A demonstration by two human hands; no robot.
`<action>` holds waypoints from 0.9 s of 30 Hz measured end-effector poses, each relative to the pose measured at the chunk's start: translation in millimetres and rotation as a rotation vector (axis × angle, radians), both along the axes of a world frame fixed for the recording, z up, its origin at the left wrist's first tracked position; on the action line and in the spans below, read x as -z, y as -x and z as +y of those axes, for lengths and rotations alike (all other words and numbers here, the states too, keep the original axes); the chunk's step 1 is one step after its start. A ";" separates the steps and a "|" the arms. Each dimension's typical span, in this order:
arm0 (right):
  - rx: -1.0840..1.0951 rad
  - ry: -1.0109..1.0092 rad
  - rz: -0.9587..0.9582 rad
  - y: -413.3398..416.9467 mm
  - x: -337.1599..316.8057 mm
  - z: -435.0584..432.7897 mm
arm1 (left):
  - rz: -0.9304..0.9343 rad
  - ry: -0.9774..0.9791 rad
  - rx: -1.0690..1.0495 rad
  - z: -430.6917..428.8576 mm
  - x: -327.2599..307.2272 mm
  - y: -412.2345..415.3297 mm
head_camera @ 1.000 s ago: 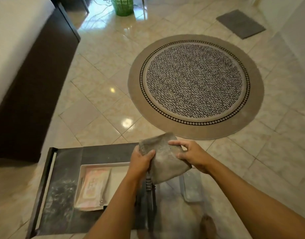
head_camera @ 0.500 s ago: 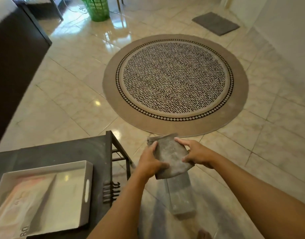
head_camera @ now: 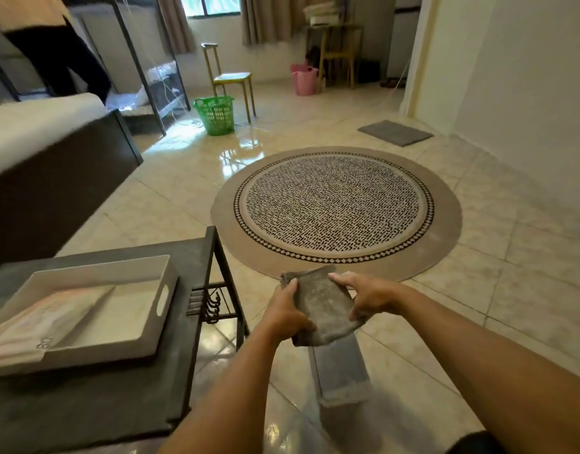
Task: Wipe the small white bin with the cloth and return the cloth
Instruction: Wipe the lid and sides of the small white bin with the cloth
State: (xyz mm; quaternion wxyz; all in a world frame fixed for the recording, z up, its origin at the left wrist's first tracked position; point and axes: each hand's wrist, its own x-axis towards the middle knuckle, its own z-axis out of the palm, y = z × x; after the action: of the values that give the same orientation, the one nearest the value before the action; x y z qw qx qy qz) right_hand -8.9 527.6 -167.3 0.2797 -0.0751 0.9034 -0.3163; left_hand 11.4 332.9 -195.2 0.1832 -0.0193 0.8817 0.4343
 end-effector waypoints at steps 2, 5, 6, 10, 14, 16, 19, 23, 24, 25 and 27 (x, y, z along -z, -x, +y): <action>-0.010 -0.006 0.042 -31.9 -20.7 1.6 | 0.038 0.010 0.000 0.9 -19.8 -32.5; -0.012 -0.007 0.081 -80.9 -47.9 2.3 | 0.106 0.034 0.018 1.1 -46.5 -77.6; -0.014 -0.015 0.094 -95.5 -54.4 2.8 | 0.126 0.043 0.029 0.9 -53.4 -90.5; 0.003 0.034 0.122 -143.9 -74.1 0.8 | 0.181 0.071 0.042 -0.1 -70.4 -133.9; 0.047 0.043 0.132 -185.2 -72.0 -2.7 | 0.188 0.101 0.054 -0.4 -78.4 -166.7; 0.044 0.054 0.139 -195.7 -69.0 -2.9 | 0.187 0.098 0.056 0.1 -84.0 -178.1; 0.024 0.062 0.128 -202.2 -69.0 -3.4 | 0.191 0.099 0.057 1.1 -86.9 -187.4; 0.008 0.010 0.159 -196.8 -60.6 -7.0 | 0.196 0.097 0.045 1.9 -81.6 -183.8; 0.003 0.001 0.159 -193.3 -56.5 -7.4 | 0.194 0.101 0.044 2.4 -77.7 -181.1; -0.005 -0.007 0.156 -188.4 -50.4 -7.9 | 0.187 0.101 0.040 2.5 -72.2 -177.6; -0.024 -0.015 0.140 -176.0 -37.8 -9.9 | 0.163 0.111 0.028 2.5 -59.1 -168.5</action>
State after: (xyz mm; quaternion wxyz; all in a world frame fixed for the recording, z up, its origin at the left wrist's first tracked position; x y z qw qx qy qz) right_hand 167.1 517.7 -129.6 0.2203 -0.1059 0.9220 -0.3002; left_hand 179.8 335.3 -136.1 0.1155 0.0183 0.9166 0.3823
